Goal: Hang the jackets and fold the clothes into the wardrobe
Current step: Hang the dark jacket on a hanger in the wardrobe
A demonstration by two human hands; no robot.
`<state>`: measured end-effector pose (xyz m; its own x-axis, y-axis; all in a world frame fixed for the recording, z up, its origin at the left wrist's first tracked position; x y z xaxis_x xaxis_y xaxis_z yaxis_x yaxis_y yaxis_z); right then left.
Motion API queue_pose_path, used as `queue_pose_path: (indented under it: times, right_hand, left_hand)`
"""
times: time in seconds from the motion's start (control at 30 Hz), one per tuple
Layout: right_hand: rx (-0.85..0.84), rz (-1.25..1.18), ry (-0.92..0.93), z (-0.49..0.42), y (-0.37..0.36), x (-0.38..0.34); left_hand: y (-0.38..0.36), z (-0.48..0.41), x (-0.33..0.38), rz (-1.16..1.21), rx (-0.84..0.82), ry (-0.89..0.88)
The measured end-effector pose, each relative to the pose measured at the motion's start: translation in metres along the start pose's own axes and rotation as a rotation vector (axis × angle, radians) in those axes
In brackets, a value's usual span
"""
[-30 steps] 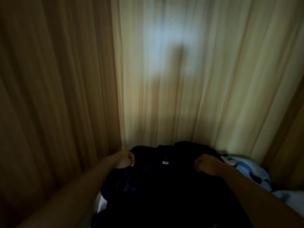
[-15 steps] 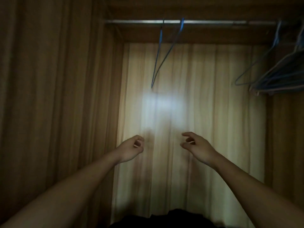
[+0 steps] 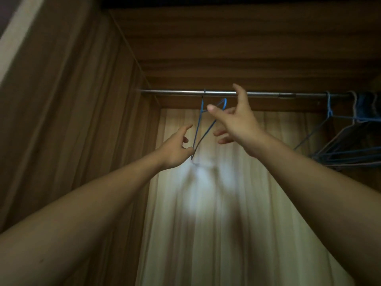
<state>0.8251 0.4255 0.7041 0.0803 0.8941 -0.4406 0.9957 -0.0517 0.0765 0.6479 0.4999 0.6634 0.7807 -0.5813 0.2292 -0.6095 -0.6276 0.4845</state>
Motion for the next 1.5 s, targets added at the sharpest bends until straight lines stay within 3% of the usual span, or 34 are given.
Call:
queue_pose_path:
  times: [0.33, 0.67, 0.9, 1.13, 1.37, 1.5]
  right_hand:
    - [0.223, 0.085, -0.036, -0.044, 0.0, -0.013]
    - [0.138, 0.173, -0.147, -0.061, -0.003, 0.022]
    - [-0.034, 0.087, -0.327, 0.006, 0.013, 0.102]
    - [-0.224, -0.093, -0.505, 0.112, 0.04, 0.177]
    - [-0.171, -0.28, -0.755, 0.202, 0.076, 0.272]
    - [-0.122, -0.337, -0.837, 0.243, 0.082, 0.302]
  left_hand:
    - [0.013, -0.004, -0.01, -0.017, 0.035, -0.013]
    - [0.011, 0.011, -0.051, -0.048, 0.006, 0.063]
    - [-0.052, 0.045, -0.104, 0.098, -0.108, 0.282]
    - [-0.154, 0.116, -0.137, 0.059, -0.406, 0.468]
    - [-0.219, 0.189, -0.138, 0.282, -0.457, 0.602]
    - [-0.23, 0.212, -0.137, 0.217, -0.434, 0.661]
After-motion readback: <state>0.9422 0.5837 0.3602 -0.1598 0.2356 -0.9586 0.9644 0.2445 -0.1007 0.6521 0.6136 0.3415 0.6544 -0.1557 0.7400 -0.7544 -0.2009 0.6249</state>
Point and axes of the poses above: each hand's wrist, its own z-axis away from the middle knuckle, its own y-axis out of the back of the hand, x = y × z, the point moved 10 cm from there along -z, towards the middle knuckle, and after that the axes turned 9 degrees about -z, right-handed, at the moved point
